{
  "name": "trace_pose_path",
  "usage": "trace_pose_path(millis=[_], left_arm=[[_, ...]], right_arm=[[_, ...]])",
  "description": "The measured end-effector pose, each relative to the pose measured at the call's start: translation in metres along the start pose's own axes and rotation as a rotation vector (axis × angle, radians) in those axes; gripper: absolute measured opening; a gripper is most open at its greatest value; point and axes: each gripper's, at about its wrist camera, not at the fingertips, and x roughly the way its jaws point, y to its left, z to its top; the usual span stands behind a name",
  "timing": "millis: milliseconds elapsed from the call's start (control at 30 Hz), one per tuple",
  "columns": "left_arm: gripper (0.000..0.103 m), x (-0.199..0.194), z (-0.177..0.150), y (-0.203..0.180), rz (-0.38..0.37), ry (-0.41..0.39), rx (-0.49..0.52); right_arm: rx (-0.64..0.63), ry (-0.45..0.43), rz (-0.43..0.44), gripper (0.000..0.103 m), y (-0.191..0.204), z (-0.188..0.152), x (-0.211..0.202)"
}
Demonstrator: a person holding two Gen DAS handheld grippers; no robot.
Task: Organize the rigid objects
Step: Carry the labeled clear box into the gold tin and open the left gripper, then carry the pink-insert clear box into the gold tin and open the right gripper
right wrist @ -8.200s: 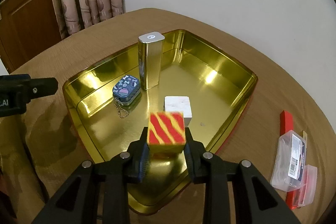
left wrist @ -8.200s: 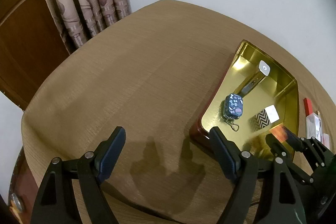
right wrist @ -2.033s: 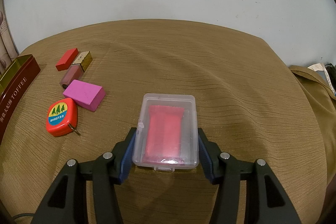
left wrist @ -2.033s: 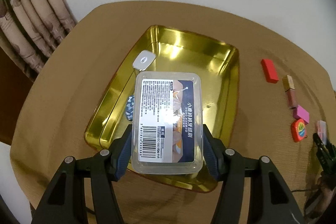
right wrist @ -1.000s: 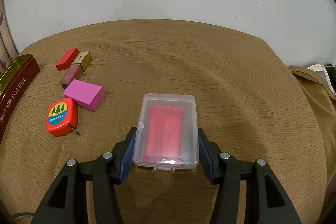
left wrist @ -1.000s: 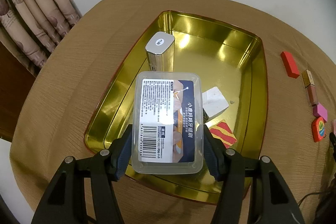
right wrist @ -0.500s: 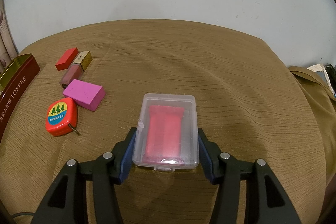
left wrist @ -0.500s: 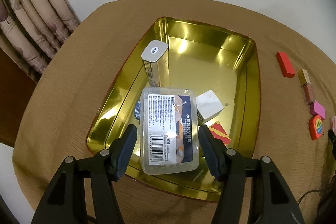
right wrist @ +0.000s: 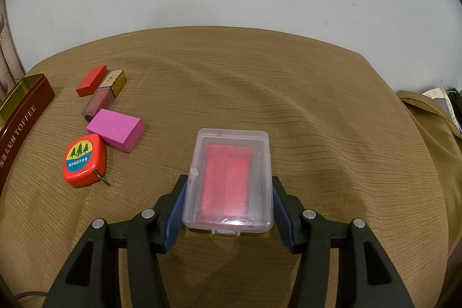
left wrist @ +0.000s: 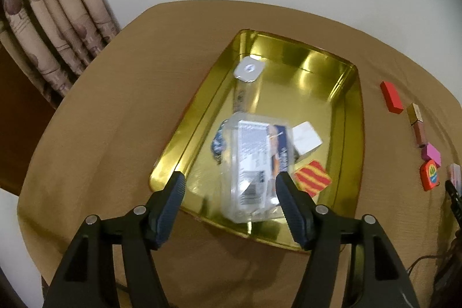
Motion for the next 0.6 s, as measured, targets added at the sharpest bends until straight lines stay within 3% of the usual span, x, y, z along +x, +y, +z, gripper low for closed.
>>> trace_pose_path(millis=[600], left_arm=[[0.072,-0.006,-0.012,0.046,-0.010,-0.041,-0.089]], right_arm=[[-0.023,-0.006,-0.024,0.054,0.004,0.002,-0.001]])
